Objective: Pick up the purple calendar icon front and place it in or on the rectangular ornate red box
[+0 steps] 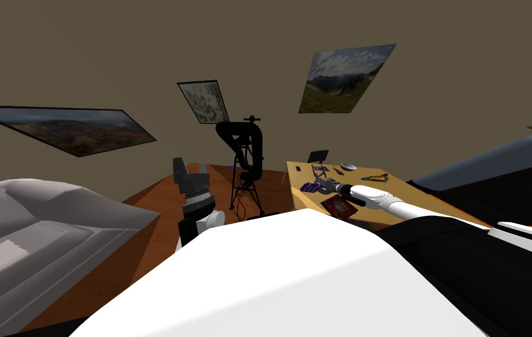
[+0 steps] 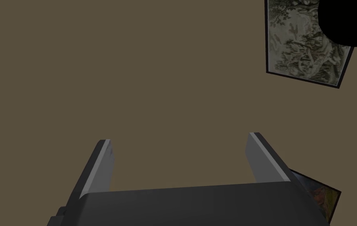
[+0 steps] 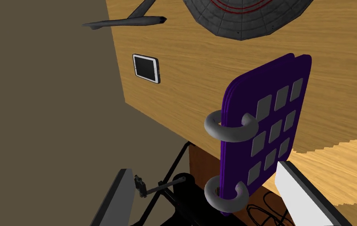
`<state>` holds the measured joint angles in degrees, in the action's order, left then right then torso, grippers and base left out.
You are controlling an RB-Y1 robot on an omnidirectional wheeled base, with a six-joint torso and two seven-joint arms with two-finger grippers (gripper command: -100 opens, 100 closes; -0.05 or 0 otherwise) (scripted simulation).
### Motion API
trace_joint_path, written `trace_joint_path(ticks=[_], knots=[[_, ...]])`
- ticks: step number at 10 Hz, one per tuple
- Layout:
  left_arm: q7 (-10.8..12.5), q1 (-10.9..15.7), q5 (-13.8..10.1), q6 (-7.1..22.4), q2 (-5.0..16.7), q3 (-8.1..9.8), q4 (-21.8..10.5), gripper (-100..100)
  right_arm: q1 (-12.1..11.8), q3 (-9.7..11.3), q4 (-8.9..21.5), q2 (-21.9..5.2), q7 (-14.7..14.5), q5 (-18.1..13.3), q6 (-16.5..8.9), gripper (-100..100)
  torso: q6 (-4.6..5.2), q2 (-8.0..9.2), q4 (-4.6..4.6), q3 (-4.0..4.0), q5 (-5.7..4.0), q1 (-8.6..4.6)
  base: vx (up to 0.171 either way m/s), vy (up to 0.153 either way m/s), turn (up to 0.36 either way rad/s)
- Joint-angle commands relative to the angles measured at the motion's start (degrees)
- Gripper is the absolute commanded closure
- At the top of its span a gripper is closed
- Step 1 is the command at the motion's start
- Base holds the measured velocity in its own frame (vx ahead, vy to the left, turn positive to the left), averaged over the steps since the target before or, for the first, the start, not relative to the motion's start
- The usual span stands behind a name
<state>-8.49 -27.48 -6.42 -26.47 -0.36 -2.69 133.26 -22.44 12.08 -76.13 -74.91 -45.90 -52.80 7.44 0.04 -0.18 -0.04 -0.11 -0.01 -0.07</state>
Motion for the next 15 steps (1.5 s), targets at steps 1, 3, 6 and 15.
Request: trace_joint_path(ticks=[1,3,6,15], knots=[[0.0,0.0,0.0,0.0,0.0,0.0,0.0,0,-0.27,0.48,0.96,0.34,1.88,1.6,1.33,-100,0.0,0.0,0.0,0.0,0.0,0.0,0.061,-0.043,0.022],[0.0,0.0,0.0,0.0,0.0,0.0,0.0,0,-0.93,1.51,2.05,0.61,4.24,3.77,3.17,-100,0.0,0.03,0.0,0.02,-0.06,-0.17,0.074,-0.049,0.03],[0.0,0.01,0.0,0.0,0.0,0.0,0.0,0,-1.73,2.85,2.81,1.3,5.93,5.32,4.64,-100,-0.01,0.22,0.05,0.12,-0.05,-0.13,0.008,-0.032,0.086],[0.0,0.01,0.0,0.0,0.0,0.0,0.0,0,-1.93,3.22,2.92,1.59,6.16,5.51,4.87,-100,0.03,0.3,0.07,0.17,0.0,0.07,0.0,0.001,-0.002]])
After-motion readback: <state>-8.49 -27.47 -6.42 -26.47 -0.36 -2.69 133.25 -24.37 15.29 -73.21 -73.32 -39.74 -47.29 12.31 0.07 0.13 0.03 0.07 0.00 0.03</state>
